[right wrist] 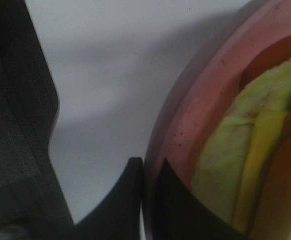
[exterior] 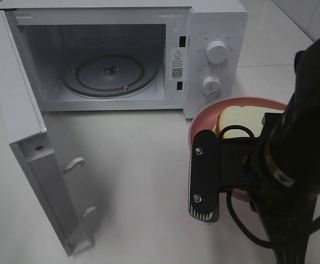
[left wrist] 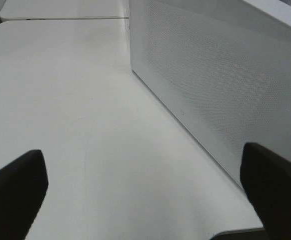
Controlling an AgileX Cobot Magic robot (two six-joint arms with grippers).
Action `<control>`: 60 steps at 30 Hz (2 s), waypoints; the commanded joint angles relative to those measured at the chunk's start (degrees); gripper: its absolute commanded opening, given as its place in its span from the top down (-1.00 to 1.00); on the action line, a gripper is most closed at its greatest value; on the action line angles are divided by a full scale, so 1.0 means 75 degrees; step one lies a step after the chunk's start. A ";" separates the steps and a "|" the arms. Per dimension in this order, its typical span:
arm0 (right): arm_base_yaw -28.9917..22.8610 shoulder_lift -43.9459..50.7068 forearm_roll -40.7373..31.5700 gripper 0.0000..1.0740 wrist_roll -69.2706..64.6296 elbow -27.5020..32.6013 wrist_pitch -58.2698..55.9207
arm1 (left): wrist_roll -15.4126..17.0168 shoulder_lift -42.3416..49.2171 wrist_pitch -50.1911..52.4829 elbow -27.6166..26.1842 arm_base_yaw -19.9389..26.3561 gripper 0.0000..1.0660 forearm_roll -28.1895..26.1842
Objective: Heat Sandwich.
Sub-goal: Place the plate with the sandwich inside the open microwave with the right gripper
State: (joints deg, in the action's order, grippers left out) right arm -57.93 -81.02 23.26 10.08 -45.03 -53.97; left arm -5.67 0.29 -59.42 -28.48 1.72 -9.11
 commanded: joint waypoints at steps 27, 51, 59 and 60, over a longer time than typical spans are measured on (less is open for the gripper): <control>-0.0046 0.0076 -0.0130 0.93 0.4736 0.0046 0.1337 | 0.0023 0.0199 0.0076 0.0038 -0.0038 -0.93 -0.0046; 0.1169 -0.0046 -0.1230 0.99 0.7678 0.0031 0.2559 | 0.0023 0.0199 0.0076 0.0038 -0.0038 -0.93 -0.0046; 0.1727 -0.0107 -0.1948 0.99 0.8793 0.0015 0.3117 | 0.0023 0.0199 0.0076 0.0038 -0.0038 -0.93 -0.0046; 0.1749 -0.0176 -0.2002 0.99 0.8854 -0.0023 0.3117 | 0.0023 0.0199 0.0076 0.0038 -0.0038 -0.93 -0.0046</control>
State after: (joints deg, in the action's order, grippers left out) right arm -45.26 -81.99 9.11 74.71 -44.69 -32.43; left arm -5.67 0.29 -59.42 -28.48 1.72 -9.11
